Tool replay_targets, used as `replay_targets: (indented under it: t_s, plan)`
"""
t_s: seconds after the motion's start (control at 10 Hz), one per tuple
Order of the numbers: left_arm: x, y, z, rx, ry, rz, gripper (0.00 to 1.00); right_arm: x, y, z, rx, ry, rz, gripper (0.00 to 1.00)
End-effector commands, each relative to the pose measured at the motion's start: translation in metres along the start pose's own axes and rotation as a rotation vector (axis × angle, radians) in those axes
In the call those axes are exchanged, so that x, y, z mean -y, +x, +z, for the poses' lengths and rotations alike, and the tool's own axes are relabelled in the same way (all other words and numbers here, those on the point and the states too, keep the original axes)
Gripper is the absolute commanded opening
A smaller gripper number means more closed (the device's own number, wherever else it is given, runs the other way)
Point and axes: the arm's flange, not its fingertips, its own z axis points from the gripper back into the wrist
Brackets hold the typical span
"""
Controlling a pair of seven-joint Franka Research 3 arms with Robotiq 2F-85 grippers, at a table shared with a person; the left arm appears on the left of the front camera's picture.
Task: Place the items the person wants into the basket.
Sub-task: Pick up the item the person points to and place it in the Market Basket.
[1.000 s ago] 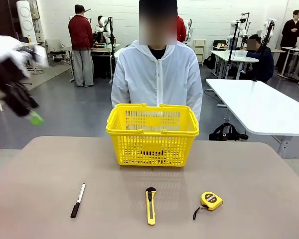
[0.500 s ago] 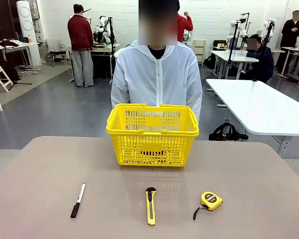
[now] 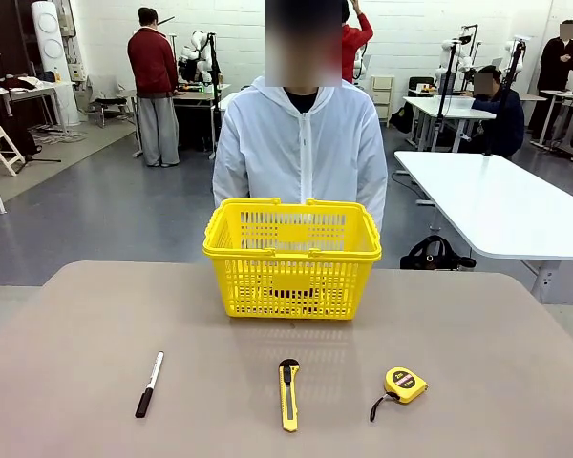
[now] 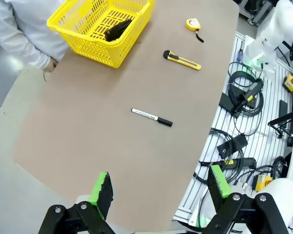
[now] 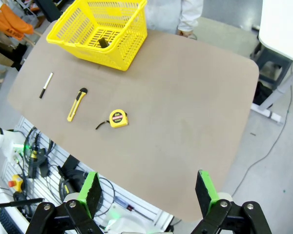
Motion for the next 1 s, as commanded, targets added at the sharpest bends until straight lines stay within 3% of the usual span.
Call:
replay_targets:
  t_s: [0.0,0.9]
  plan:
    - [-0.0015,-0.0030,0.0043,0.015,-0.005,-0.009,1.00,-0.0012,-0.0003,-0.0023,0.011,0.029,0.011,1.00]
    - [-0.0015,-0.0030,0.0043,0.015,-0.005,-0.009,1.00,-0.0012,-0.0003,-0.0023,0.011,0.029,0.011,1.00]
